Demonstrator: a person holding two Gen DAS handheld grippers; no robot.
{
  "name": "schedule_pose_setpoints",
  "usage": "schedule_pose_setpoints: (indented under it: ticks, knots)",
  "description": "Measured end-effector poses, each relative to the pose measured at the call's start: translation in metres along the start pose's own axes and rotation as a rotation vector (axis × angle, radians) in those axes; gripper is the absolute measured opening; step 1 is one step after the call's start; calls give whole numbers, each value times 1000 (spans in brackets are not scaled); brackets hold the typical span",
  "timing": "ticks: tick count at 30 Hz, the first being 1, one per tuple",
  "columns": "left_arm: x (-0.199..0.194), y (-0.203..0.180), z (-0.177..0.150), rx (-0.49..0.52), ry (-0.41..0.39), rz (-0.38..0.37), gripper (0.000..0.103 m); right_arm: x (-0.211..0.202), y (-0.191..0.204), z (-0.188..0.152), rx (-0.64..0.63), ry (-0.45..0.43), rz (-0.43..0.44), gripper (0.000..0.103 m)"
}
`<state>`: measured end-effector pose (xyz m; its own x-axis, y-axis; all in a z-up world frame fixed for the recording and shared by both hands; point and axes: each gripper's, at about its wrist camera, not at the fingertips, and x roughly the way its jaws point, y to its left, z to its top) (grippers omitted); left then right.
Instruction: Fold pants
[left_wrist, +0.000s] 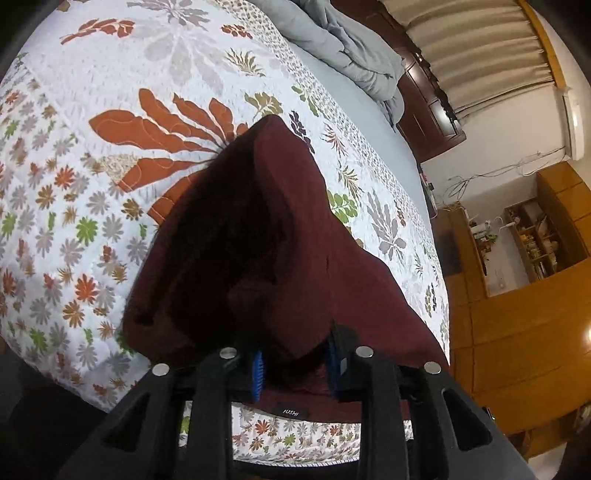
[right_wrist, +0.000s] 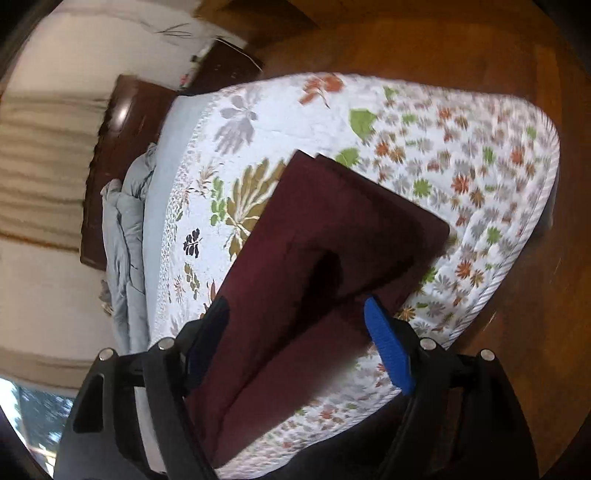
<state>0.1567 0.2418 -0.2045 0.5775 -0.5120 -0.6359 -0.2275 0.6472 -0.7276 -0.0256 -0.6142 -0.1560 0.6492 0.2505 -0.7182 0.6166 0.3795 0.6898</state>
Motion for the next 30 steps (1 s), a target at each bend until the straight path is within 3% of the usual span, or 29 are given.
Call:
schedule_pose_setpoints:
  ticks: [4,6,7,8,10,11,13,15,17,20,22,24,26,27,28,29,30]
  knots:
    - [-7,11,-11,1,13,0,28,8,-3,14,33,-2,21,73]
    - [-4,12,-9,1,20,0,29,15,-4,18,42,16,21,58]
    - [-3,12,-10,-1,23,0,29,23,-3,21,33,31,14,29]
    - [-3,12,-10,-6,26,-5,29,29,-1,24,18,44,9,10]
    - [-2,15,-7,-26,20,-13,29,30,19,29,-57,23,-26,9]
    - [-2,16,-6,-30,17,-15,29,21,34,28,-108,-7,-1,9]
    - [-2,13,-5,-24,16,-9,29,-21,79,16,-298,-128,148,9]
    - [-2,12,-6,-14,17,-1,29,-44,87,3,-363,-196,202,9]
    - [-3,14,-4,-22,15,2,29,-33,57,3,-279,-173,192,9]
    - [-9,10,4,-11,11,13,29,13,-13,12,-106,-61,114,10]
    - [-17,1,10,13,4,18,28,20,-27,10,-91,-53,99,11]
    - [-20,-3,13,26,9,28,28,21,-33,9,-79,-44,114,20]
    - [-15,-3,15,19,32,38,28,24,-38,10,-52,-24,109,51]
    - [-9,0,15,5,49,45,28,23,-44,10,-29,-27,108,51]
    - [-7,2,14,-6,54,49,28,24,-47,12,-17,-29,116,33]
    - [-6,4,13,-22,54,45,27,24,-47,11,-16,-28,120,7]
    - [-9,4,13,-36,48,32,26,23,-46,11,-16,-27,122,8]
